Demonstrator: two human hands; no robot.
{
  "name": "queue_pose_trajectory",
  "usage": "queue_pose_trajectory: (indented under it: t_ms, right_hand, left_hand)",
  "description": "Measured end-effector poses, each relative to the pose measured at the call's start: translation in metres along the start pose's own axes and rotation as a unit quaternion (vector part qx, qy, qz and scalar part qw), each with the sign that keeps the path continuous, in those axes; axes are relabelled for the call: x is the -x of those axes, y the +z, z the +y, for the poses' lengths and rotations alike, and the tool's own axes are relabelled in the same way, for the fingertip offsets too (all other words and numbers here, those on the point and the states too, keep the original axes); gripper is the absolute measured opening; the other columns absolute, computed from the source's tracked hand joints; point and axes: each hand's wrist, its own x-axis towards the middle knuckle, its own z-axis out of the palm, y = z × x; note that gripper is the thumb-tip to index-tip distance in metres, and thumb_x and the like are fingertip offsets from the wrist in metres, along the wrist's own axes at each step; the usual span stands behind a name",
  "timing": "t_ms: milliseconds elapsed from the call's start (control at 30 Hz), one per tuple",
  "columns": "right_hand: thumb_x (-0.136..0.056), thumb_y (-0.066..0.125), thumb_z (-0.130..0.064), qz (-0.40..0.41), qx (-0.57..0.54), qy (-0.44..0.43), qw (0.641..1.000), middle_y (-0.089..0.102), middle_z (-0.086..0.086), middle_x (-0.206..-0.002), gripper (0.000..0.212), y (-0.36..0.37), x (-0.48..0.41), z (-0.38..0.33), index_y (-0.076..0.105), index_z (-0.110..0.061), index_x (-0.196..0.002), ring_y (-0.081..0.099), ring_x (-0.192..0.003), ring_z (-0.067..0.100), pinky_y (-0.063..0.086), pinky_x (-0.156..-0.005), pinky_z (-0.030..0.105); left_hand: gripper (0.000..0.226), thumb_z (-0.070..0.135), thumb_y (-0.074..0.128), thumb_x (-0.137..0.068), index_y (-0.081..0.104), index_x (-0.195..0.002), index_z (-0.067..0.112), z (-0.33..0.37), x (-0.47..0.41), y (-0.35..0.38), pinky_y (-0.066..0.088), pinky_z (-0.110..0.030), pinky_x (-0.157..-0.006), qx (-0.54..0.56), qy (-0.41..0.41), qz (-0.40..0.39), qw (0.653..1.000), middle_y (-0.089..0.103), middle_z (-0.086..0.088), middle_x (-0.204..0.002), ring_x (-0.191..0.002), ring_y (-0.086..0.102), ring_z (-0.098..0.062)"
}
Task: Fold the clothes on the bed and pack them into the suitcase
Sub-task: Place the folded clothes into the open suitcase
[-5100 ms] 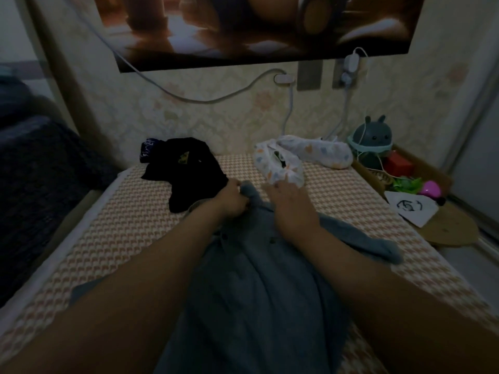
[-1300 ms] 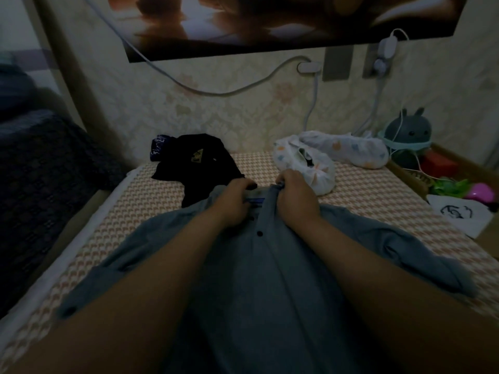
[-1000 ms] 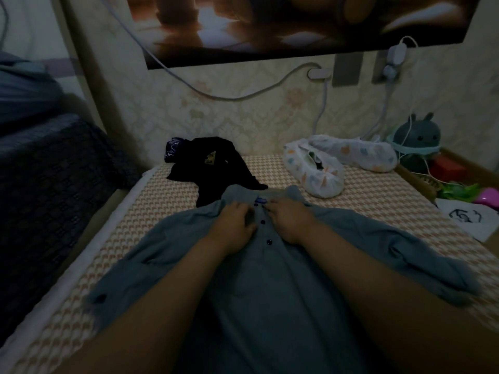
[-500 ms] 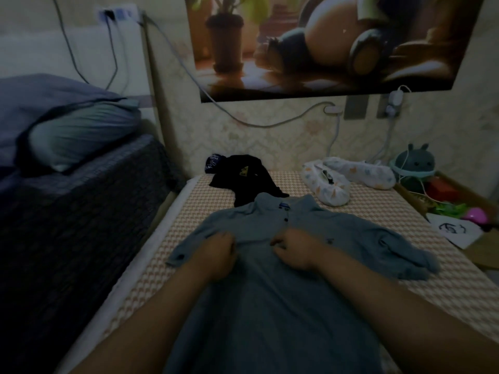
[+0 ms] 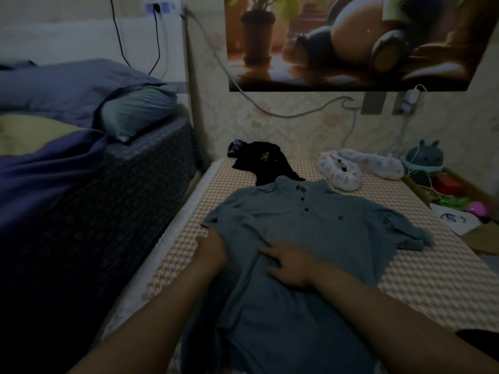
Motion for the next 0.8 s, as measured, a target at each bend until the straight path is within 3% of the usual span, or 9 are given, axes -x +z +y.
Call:
queue_pose_trajectory:
  t_ms: [100, 167, 300, 367, 467, 567, 633, 733, 800]
  right_hand:
    - [-0.094, 0.045, -0.055, -0.008, 0.000, 0.001, 1.000, 0.007, -0.004, -0.163, 0.067, -0.003, 0.010, 0.000, 0.020, -0.036, -0.153, 0.013, -0.148, 0.019, 0.007, -0.120, 0.030]
    - [-0.094, 0.049, -0.051, -0.014, -0.022, 0.007, 1.000, 0.010, -0.006, -0.162, 0.064, -0.009, 0.018, 0.002, 0.025, -0.035, -0.152, 0.016, -0.147, 0.017, 0.009, -0.119, 0.028]
    - [-0.094, 0.052, -0.042, -0.019, -0.028, 0.024, 0.999, 0.027, -0.009, -0.158, 0.057, -0.018, 0.041, 0.012, 0.037, -0.031, -0.148, 0.029, -0.142, 0.015, 0.020, -0.117, 0.027]
    - [-0.091, 0.055, -0.030, -0.006, -0.043, 0.035, 0.998, 0.038, -0.007, -0.151, 0.054, -0.024, 0.054, 0.023, 0.044, -0.028, -0.143, 0.039, -0.136, 0.016, 0.028, -0.114, 0.028]
    - [-0.079, 0.059, -0.012, 0.035, -0.020, 0.037, 0.998, 0.053, -0.002, -0.125, 0.043, -0.038, 0.075, 0.045, 0.058, -0.026, -0.120, 0.050, -0.116, 0.018, 0.040, -0.097, 0.025]
    - [-0.075, 0.063, -0.012, 0.032, 0.072, 0.058, 0.995, 0.047, -0.002, -0.098, 0.022, -0.053, 0.101, 0.069, 0.053, -0.024, -0.090, 0.047, -0.091, 0.017, 0.035, -0.069, 0.027]
    - [-0.072, 0.064, -0.012, 0.003, 0.138, 0.062, 0.989, 0.048, -0.001, -0.092, 0.023, -0.051, 0.119, 0.090, 0.046, -0.026, -0.080, 0.048, -0.085, 0.018, 0.033, -0.064, 0.029]
    - [-0.074, 0.059, -0.014, 0.054, 0.154, 0.035, 0.986, 0.051, 0.002, -0.097, 0.019, -0.035, 0.142, 0.122, 0.049, -0.024, -0.087, 0.047, -0.084, 0.019, 0.031, -0.066, 0.030]
    - [-0.082, 0.048, -0.021, 0.123, 0.097, 0.043, 0.987, 0.057, 0.003, -0.102, 0.021, -0.027, 0.151, 0.130, 0.056, -0.019, -0.101, 0.053, -0.089, 0.020, 0.034, -0.069, 0.028]
  left_hand:
    - [0.045, 0.021, 0.052, -0.090, 0.048, -0.118, -0.014, -0.003, 0.003, -0.020, 0.042, -0.039, -0.097, 0.084, 0.052, -0.055, 0.994, 0.056, -0.028, -0.122, -0.115, 0.054, -0.040]
    - [0.038, 0.023, 0.049, -0.096, 0.053, -0.120, -0.007, -0.011, 0.001, -0.034, 0.040, -0.035, -0.098, -0.001, 0.061, -0.096, 0.993, 0.057, -0.020, -0.123, -0.115, 0.054, -0.034]
    - [0.034, 0.025, 0.052, -0.097, 0.059, -0.127, 0.010, -0.024, 0.013, -0.038, 0.045, -0.034, -0.097, -0.215, -0.016, -0.180, 0.960, 0.059, -0.009, -0.130, -0.119, 0.056, -0.025]
    - [0.033, 0.024, 0.050, -0.096, 0.060, -0.123, 0.010, -0.016, 0.016, -0.034, 0.046, -0.035, -0.093, -0.217, -0.007, -0.102, 0.971, 0.060, -0.010, -0.127, -0.116, 0.057, -0.027]
    - [0.032, 0.032, 0.048, -0.096, 0.059, -0.121, 0.015, 0.019, 0.022, -0.030, 0.042, -0.035, -0.095, -0.220, 0.152, 0.011, 0.963, 0.057, -0.009, -0.128, -0.117, 0.054, -0.028]
    - [0.009, 0.030, 0.059, -0.086, 0.057, -0.087, 0.022, 0.067, 0.047, -0.019, 0.040, -0.025, -0.072, -0.156, 0.324, -0.105, 0.927, 0.065, -0.005, -0.101, -0.091, 0.059, -0.020]
    - [0.017, 0.036, 0.068, -0.082, 0.055, -0.081, 0.025, 0.091, 0.068, -0.007, 0.039, -0.024, -0.066, -0.096, 0.373, -0.207, 0.899, 0.062, 0.004, -0.083, -0.077, 0.056, -0.014]
    - [0.041, 0.054, 0.078, -0.069, 0.055, -0.083, 0.024, 0.112, 0.097, 0.012, 0.046, -0.029, -0.068, -0.052, 0.409, -0.280, 0.867, 0.058, 0.011, -0.078, -0.074, 0.055, -0.011]
    - [0.055, 0.062, 0.080, -0.061, 0.052, -0.089, 0.025, 0.121, 0.108, 0.026, 0.040, -0.030, -0.065, -0.111, 0.450, -0.254, 0.849, 0.054, 0.010, -0.086, -0.078, 0.051, -0.012]
